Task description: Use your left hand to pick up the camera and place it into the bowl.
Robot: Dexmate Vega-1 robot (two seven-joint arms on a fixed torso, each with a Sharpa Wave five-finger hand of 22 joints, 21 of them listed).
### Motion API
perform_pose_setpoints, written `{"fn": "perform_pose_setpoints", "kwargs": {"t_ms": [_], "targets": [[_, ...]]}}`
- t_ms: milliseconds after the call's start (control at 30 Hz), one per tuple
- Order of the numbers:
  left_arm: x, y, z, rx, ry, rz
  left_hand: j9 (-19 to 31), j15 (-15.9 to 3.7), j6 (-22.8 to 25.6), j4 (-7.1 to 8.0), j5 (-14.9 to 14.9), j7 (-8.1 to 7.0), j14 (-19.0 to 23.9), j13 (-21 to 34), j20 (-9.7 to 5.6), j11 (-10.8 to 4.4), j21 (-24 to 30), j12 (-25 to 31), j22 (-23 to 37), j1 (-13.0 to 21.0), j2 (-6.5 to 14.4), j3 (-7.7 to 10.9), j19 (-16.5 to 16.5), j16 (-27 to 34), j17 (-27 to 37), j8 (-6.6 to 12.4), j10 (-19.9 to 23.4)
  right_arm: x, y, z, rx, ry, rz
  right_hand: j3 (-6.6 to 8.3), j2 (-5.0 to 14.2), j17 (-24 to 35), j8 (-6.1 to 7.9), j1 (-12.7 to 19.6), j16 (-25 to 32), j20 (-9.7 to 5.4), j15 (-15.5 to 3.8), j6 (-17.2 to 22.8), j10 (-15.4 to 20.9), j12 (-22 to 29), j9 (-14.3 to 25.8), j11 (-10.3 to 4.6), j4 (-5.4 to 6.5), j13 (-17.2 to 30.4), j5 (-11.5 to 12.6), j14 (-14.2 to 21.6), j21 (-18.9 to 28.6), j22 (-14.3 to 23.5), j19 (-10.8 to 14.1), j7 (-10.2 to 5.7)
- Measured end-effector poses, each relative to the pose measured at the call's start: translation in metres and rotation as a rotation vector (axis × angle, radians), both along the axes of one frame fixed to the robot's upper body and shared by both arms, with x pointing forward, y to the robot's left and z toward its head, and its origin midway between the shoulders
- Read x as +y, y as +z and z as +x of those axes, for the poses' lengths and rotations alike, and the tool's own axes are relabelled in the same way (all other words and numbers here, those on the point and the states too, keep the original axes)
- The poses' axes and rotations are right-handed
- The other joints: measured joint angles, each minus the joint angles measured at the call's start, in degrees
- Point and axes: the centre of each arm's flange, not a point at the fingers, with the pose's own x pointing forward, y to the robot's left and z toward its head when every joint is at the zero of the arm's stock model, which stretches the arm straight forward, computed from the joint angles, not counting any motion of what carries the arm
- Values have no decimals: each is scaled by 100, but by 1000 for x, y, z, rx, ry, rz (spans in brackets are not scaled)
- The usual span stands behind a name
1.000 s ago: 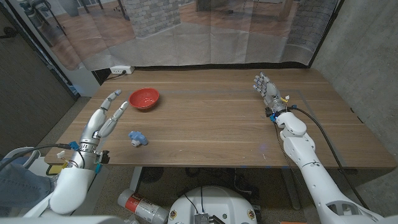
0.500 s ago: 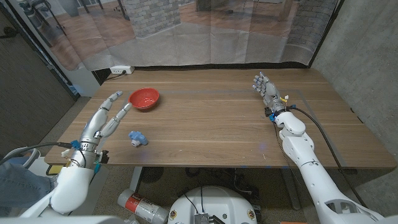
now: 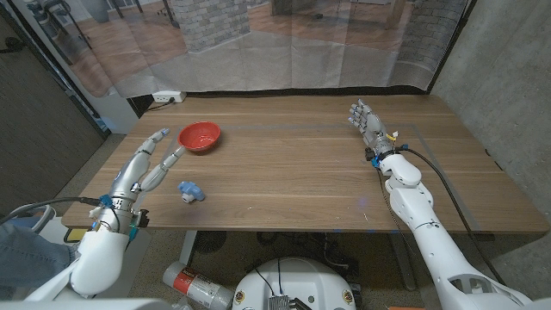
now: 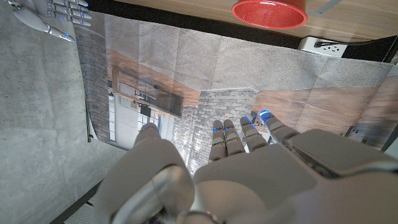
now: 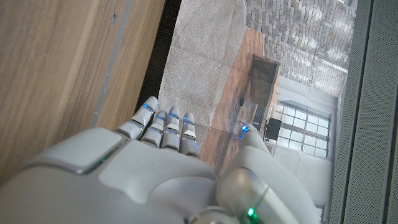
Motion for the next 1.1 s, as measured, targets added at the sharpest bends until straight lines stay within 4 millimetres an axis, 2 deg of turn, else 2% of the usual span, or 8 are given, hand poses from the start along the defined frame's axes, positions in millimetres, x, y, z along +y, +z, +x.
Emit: {"fn": "perform_pose_setpoints", "kwargs": {"t_ms": [367, 533, 867, 1100], "targets": [[1, 1, 0, 8, 41, 19, 0, 8, -80, -171, 0, -79, 51, 30, 437, 31, 44, 1, 0, 293, -97, 18, 335, 0, 16, -32, 30, 2, 1, 1, -1, 2, 0, 0, 7, 0, 0, -7, 0, 0, 0, 21, 0, 0, 0, 0, 0, 0, 0, -1, -27, 0, 0, 21], [1, -1, 0, 15, 77, 30, 0, -24, -53, -218, 0, -107, 138, 31, 591, 63, 84, 1, 0, 362, -115, 18, 489, 0, 16, -32, 102, 2, 1, 2, -2, 3, 1, 0, 7, 0, 0, -7, 0, -21, 0, 20, 0, 0, 0, 0, 0, 0, 0, -1, -41, 0, 21, 21], [-2, -2, 0, 23, 117, 48, 30, 43, 93, -314, 0, -296, 269, 57, 694, 175, 84, 31, 27, 525, -134, 18, 593, 45, 44, -5, 234, 3, 2, 5, 0, 8, 1, 0, 7, 0, 0, -7, 0, -21, 0, 34, -1, 0, 0, 0, 0, 0, 0, -1, -63, 0, 21, 7], [-5, 0, -2, 34, 145, 60, 30, 93, 124, -334, -1, -326, 319, 57, 701, 173, 85, 46, 27, 557, -165, -2, 643, 45, 43, -5, 278, 3, 2, 6, -1, 11, -1, 25, 6, 0, 0, -6, 0, 13, 0, 41, -1, 0, 0, 0, -24, 0, 0, -1, -85, 0, 55, 0]]}}
